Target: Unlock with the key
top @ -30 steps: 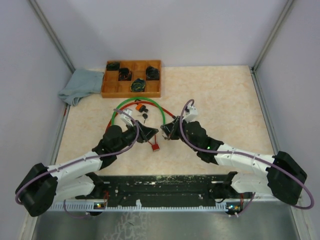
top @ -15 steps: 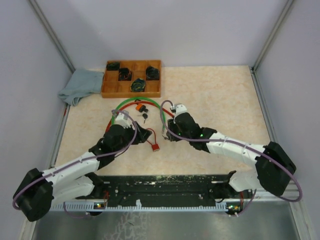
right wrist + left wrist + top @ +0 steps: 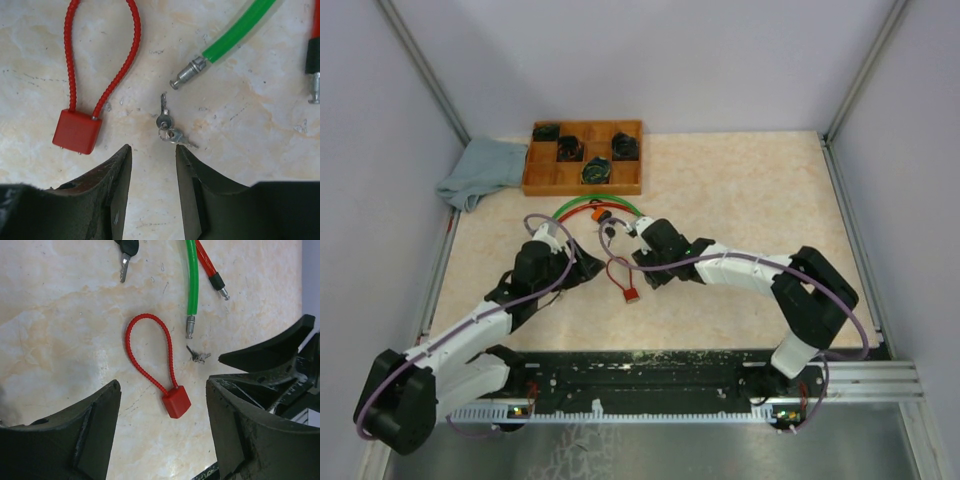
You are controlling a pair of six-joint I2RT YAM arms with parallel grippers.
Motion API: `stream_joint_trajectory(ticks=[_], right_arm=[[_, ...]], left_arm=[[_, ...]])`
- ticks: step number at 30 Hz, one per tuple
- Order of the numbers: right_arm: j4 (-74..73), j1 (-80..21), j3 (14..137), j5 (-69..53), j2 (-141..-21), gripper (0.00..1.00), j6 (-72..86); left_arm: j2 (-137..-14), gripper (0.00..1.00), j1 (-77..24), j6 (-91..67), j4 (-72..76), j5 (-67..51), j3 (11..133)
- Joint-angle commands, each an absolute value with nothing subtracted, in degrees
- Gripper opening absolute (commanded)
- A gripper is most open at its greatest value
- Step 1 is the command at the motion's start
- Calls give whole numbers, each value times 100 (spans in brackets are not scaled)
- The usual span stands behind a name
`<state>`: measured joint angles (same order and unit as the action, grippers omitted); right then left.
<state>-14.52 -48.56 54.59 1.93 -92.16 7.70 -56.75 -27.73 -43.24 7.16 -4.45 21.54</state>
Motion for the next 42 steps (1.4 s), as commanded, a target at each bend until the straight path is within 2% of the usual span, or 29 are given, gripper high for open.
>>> stream_joint_trajectory(ticks=[1, 10, 13, 17, 21, 42], right_arm=[[-1545, -4799, 6022, 217, -9667, 39, 226], [-1838, -4800, 6390, 335, -10307, 30, -42], [-1952, -4798, 6416, 358, -10379, 23, -67], [-2035, -4801, 6333, 351, -10281, 9, -70], [-1923, -4800, 6136, 239, -10013, 0, -10], [828, -4894, 4362, -632, -7890, 0, 557]], left_arm=[[-5565, 74, -2699, -4258, 490, -689, 2160], [-5858, 74, -2647, -4244, 513, -905, 2264], [-5918, 74, -2639, -4264, 548, -976, 2281], [-5965, 74, -2632, -4289, 607, -1121, 2295], [-6113, 74, -2636, -4261, 680, -1467, 2387], [-7048, 73, -2641, -5252, 2209, -3326, 2525]])
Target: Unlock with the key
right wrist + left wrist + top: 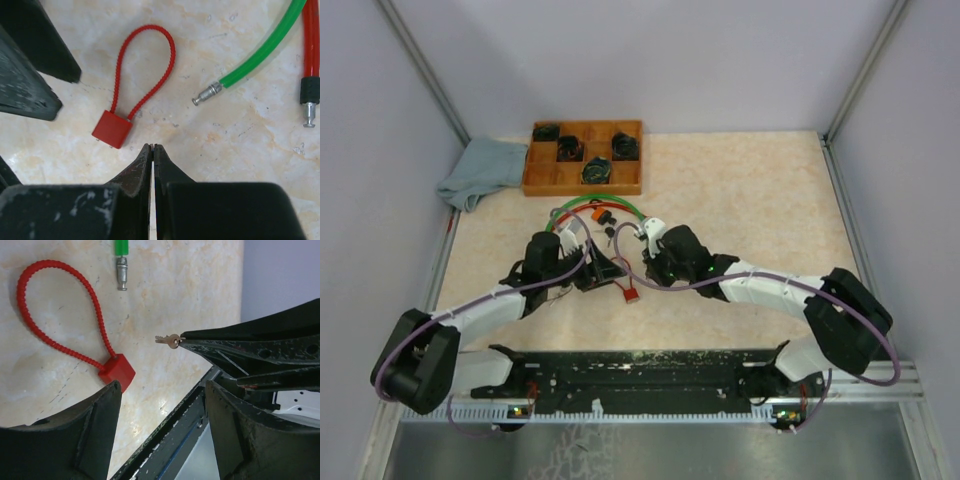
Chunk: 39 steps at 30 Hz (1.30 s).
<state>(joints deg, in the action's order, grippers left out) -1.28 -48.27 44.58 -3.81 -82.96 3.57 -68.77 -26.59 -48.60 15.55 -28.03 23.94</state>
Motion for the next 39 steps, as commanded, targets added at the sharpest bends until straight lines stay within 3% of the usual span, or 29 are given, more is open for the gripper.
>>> stream_joint_trajectory(ticks=[1, 16, 23, 30, 39], right_arm=[[916, -4900, 4340, -671, -7856, 0, 594], [484, -4905, 3531, -107, -7970, 0, 921], [-442, -4918, 3356, -97, -7501, 22, 1069], [-1335, -5037, 3926, -162, -7535, 32, 1129], [-1773, -5227, 4830, 153, -8434, 43, 846]], left_arm=[[-7109, 73, -2645, -5314, 2372, -3430, 2482], [-6581, 75, -2637, -4686, 1387, -2775, 2533], [-6346, 76, -2645, -4460, 1033, -2451, 2575], [-6269, 77, -2644, -4353, 860, -2351, 2611], [-6033, 79, -2619, -4358, 485, -1778, 2547]])
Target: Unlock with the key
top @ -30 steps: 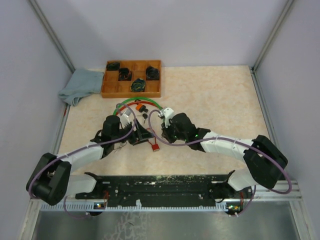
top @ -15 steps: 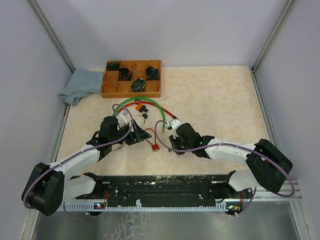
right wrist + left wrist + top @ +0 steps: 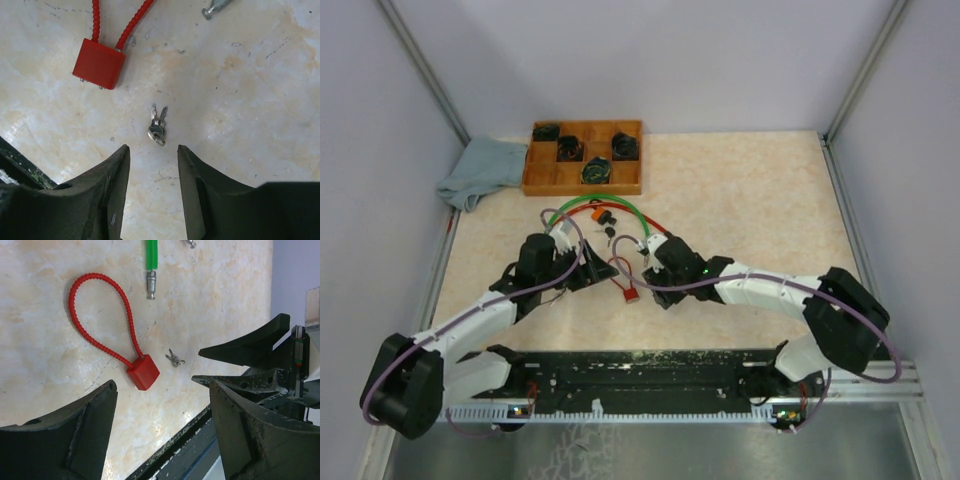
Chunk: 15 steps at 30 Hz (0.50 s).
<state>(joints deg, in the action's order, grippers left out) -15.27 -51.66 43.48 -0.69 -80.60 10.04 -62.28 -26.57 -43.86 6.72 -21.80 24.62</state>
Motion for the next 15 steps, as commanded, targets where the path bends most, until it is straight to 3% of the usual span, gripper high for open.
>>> stream_joint_trajectory(ticks=[1, 15], right_arm=[[-1817, -5241, 4910, 143, -8551, 43, 832], [-2208, -5359, 5397, 335, -9413, 34, 839]], left_arm=[[-5979, 80, -2598, -4375, 472, -1715, 2507], [-5812, 80, -2512, -4285, 342, -1657, 2440]])
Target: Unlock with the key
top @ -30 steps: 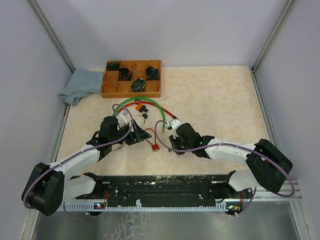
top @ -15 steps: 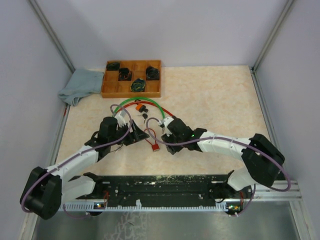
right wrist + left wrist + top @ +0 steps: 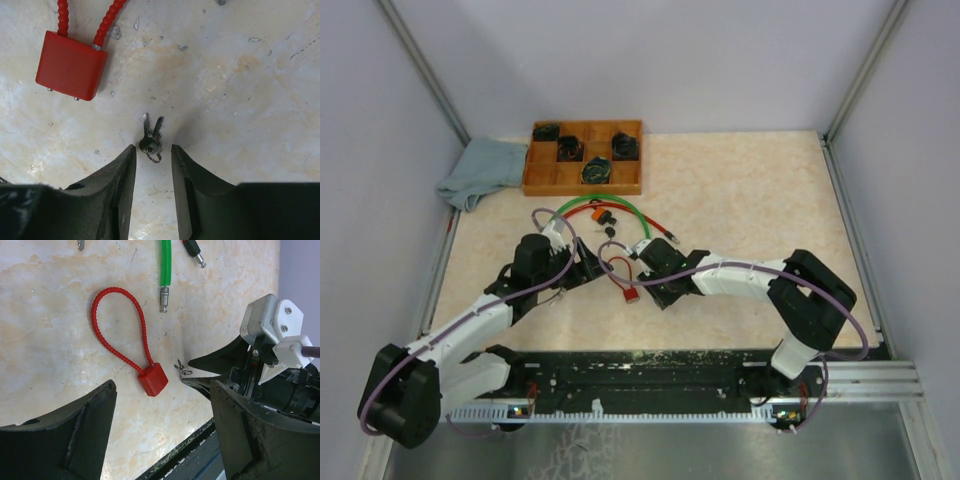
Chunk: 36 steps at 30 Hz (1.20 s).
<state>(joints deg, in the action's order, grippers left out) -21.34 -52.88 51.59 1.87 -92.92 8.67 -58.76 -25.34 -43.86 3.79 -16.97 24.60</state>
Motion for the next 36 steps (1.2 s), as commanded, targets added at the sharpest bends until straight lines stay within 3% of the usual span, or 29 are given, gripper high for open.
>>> stream_joint_trajectory(ticks=[1, 8, 15, 28, 36], right_arm=[[-2176, -5362, 5389, 317, -9413, 33, 836], [-2295, -5362, 5462, 453, -9631, 11, 870], [-1748, -5362, 5120, 369, -8890, 1, 940], [-566, -5361, 4543, 236, -8196, 0, 1155], [1089, -5358, 3715, 70, -7290, 0, 1563]], left_arm=[[-5811, 80, -2513, -4266, 327, -1671, 2447], [-5920, 80, -2510, -4200, 338, -1971, 2535], [-5979, 80, -2514, -4227, 924, -2579, 2430], [-6207, 78, -2554, -4381, 1647, -3322, 2394], [-6409, 77, -2647, -4791, 2280, -3538, 2282]])
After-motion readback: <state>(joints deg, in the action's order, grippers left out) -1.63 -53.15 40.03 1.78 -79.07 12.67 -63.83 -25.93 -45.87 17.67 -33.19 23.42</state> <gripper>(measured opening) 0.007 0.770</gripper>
